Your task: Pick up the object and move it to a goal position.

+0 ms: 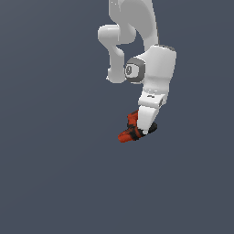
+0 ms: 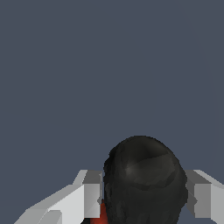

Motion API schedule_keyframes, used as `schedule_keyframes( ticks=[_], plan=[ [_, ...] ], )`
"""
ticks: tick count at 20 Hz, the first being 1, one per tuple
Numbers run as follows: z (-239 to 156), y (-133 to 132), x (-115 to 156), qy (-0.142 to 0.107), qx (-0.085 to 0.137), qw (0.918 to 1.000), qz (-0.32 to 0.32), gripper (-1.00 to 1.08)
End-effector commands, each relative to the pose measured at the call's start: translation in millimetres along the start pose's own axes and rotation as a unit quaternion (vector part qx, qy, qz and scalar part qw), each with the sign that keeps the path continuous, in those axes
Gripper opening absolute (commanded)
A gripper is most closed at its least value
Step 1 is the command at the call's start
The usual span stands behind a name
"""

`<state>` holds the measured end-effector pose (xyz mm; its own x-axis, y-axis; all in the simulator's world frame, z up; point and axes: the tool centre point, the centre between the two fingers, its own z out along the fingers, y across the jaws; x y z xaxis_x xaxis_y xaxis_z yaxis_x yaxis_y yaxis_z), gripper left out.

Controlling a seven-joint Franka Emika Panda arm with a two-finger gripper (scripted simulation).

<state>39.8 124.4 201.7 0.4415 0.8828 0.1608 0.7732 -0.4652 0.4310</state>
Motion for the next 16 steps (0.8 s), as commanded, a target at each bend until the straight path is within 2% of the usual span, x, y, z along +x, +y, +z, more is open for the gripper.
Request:
schedule_keyframes(
  ticks=[1,10,16],
  plan=[
    [-30,7,6,0.002,-0.002,1.0000,0.000,-1.00],
    [-130,23,22,0.003,0.000,1.0000,0.000,-1.00],
    [-182,33,30,0.003,0.000,1.0000,0.001,-1.00]
  ],
)
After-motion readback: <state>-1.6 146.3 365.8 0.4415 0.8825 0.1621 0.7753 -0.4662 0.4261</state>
